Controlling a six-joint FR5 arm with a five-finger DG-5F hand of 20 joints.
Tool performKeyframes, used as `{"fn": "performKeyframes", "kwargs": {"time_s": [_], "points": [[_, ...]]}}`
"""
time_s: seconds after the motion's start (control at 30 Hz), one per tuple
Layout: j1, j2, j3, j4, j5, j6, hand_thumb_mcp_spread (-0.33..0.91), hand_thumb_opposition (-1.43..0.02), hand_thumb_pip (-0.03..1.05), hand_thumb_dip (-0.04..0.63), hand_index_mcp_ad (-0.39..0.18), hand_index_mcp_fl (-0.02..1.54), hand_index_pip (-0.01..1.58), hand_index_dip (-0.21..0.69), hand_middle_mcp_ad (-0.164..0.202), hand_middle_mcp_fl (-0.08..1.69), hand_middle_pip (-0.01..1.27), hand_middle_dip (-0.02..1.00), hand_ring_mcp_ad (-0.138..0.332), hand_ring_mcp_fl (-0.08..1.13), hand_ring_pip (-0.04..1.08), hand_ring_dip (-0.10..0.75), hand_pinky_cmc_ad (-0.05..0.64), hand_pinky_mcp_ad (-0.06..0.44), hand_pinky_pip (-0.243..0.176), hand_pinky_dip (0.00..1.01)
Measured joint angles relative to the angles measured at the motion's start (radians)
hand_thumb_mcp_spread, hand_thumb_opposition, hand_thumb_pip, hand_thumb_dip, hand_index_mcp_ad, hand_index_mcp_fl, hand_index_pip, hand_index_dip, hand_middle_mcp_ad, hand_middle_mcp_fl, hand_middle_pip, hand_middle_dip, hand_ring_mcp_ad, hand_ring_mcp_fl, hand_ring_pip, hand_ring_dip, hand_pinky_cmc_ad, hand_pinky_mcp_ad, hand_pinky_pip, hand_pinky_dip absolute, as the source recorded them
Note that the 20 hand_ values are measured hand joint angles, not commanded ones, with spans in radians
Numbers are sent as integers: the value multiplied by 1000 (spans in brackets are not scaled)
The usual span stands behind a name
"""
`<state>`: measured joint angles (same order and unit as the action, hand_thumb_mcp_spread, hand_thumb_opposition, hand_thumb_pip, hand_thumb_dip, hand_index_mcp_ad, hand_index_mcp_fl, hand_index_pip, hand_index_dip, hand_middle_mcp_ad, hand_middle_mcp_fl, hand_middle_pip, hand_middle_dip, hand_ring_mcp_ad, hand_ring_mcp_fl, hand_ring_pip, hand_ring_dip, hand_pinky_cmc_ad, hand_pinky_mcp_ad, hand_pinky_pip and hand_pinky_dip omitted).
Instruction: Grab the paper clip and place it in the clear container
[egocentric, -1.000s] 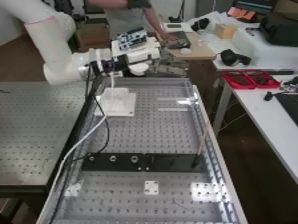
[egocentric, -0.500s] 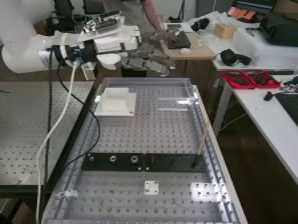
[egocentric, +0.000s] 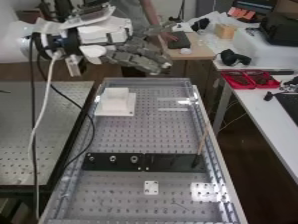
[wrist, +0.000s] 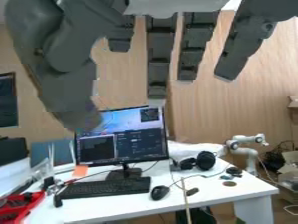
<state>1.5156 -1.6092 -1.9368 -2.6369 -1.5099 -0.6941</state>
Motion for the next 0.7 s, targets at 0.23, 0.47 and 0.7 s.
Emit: {"fn": "performKeyframes", "kwargs": {"time_s": [0.23,0.47,0.7], "points": [[-22,4,17,-55,-18,-3,272,-747,595,253,-140,24,105,-204,47,187,133,456,113,37,87,290,387,291,-42,428],[-33,9,30,-91,-28,-3,244,-712,557,206,-138,40,105,-204,51,152,131,361,124,0,82,211,393,295,-45,417],[-35,13,41,-116,-35,-13,209,-695,518,157,-120,40,105,-204,51,89,136,316,131,0,84,164,393,298,-45,374]]}}
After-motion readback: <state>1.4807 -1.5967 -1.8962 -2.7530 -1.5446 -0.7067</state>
